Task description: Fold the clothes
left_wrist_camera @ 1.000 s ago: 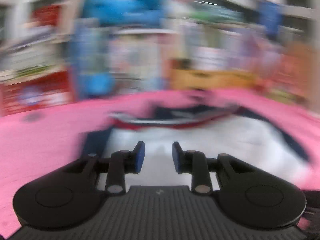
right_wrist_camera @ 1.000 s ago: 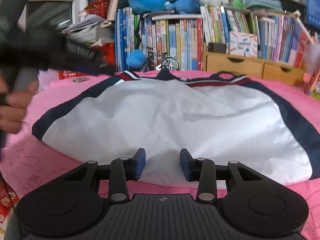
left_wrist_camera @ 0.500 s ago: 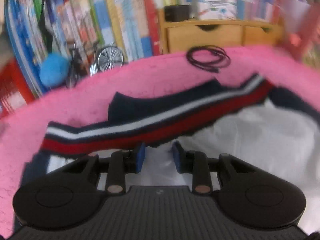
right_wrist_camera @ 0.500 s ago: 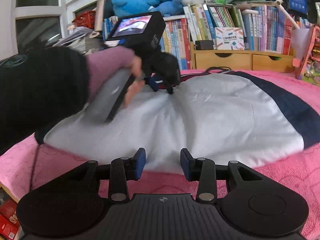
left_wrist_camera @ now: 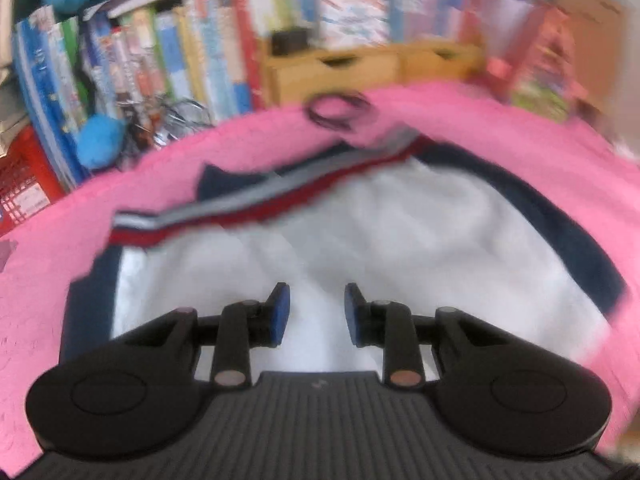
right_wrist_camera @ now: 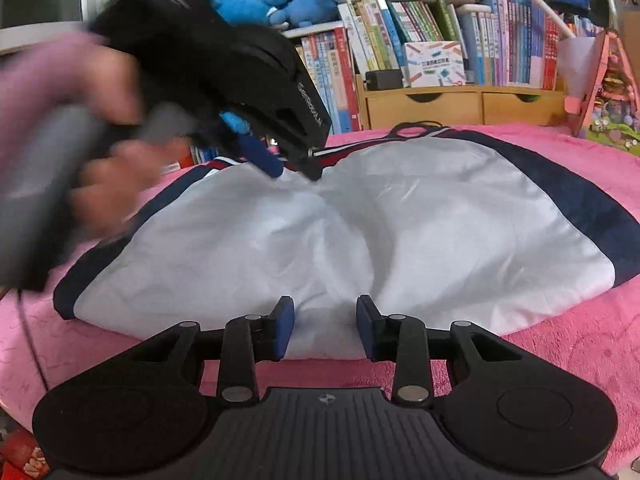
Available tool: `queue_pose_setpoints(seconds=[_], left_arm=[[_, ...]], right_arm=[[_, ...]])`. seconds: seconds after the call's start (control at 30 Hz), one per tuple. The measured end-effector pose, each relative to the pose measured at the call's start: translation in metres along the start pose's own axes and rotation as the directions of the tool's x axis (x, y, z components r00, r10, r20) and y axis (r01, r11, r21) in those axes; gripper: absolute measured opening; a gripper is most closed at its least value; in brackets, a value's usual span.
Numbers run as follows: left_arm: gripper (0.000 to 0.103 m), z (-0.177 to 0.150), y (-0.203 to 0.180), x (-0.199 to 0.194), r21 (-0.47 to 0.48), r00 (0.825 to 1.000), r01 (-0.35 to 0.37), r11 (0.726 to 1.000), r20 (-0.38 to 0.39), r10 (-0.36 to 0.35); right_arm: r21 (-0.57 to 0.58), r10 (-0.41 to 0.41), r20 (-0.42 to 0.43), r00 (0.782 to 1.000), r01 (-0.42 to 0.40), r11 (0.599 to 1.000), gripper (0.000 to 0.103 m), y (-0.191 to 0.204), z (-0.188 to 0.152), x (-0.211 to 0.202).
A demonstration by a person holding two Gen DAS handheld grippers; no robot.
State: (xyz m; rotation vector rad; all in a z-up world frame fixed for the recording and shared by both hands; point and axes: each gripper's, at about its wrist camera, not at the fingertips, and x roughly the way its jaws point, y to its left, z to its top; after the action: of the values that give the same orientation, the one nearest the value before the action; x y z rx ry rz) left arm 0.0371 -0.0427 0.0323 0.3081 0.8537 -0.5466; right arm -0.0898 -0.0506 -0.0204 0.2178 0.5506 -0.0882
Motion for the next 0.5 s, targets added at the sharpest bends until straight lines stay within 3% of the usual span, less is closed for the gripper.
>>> queue_pose_setpoints(seconds=[0.13, 0.17, 0.3, 0.5], left_arm=[[0.027, -0.015, -0.025, 0.017, 0.031, 0.984, 0.046, 0.998, -0.172, -0.040], [0.028, -0.016, -0.027, 0.023, 0.022, 0.982, 0.046, 0.999, -0.183, -0.042], [0.027, 0.006, -0.013, 0.044, -0.091, 0.981, 0.048, 0.995, -0.185, -0.064], [0.027, 0.067, 0.037, 0.100, -0.214, 0.990, -0.067, 0.975, -0.135, 0.038]], right_arm=[[-0.009, -0.012, 0.005, 1.000, 0.012, 1.000, 0.034, 0.002, -0.001, 0.000], [-0.009, -0.012, 0.005, 1.000, 0.012, 1.000, 0.033, 0.002, -0.001, -0.001], [-0.016, -0.014, 0.007, 1.000, 0.015, 1.000, 0.031, 0.000, -0.002, -0.001], [-0.033, -0.019, 0.014, 1.000, 0.019, 0.999, 0.031, 0.000, -0.003, -0.001]])
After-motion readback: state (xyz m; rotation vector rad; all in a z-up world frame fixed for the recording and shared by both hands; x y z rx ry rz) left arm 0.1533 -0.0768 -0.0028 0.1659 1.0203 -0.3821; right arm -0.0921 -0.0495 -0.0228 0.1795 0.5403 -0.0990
